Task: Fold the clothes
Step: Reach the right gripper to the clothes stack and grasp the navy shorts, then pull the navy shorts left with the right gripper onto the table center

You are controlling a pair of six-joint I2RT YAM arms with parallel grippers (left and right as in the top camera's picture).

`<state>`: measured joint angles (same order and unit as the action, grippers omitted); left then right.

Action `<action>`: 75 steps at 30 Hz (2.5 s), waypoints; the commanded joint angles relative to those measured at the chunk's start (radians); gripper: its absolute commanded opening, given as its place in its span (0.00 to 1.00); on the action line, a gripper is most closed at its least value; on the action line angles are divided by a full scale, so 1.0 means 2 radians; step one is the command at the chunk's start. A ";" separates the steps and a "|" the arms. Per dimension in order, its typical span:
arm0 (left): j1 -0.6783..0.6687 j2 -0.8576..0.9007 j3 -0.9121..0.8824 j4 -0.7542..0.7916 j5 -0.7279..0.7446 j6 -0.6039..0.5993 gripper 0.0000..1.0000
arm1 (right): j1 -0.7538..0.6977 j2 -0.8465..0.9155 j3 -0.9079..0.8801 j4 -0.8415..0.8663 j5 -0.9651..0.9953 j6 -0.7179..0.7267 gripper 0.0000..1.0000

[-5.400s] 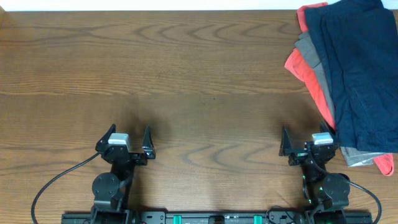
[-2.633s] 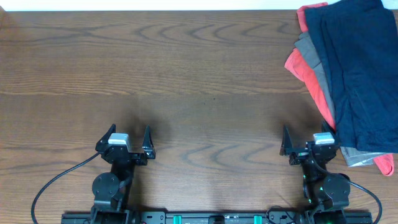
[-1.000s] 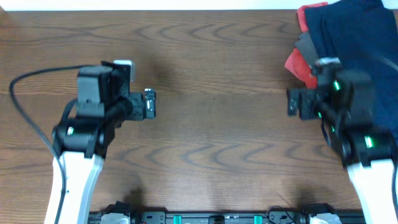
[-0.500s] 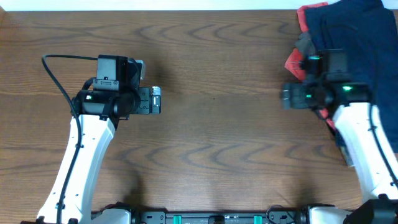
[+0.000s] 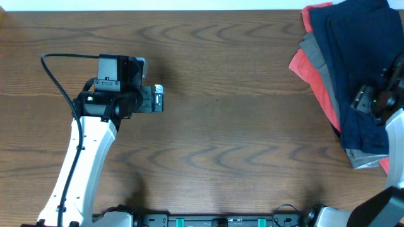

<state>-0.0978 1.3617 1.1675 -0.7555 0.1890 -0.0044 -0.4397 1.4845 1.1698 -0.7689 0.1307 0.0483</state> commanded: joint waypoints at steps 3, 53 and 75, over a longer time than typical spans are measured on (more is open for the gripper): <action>0.003 0.000 0.009 -0.003 0.005 -0.012 0.98 | -0.035 0.051 0.006 0.017 -0.033 -0.017 0.72; 0.007 0.001 0.014 0.012 0.004 -0.012 0.98 | -0.022 0.097 0.047 0.008 -0.109 -0.032 0.01; 0.159 -0.058 0.047 -0.031 0.005 -0.013 0.98 | 0.489 0.129 0.158 0.118 -0.183 0.049 0.01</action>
<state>0.2001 1.2388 1.2446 -0.8097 0.1959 -0.0265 0.4473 1.6779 1.4761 -0.5598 -0.2119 0.1055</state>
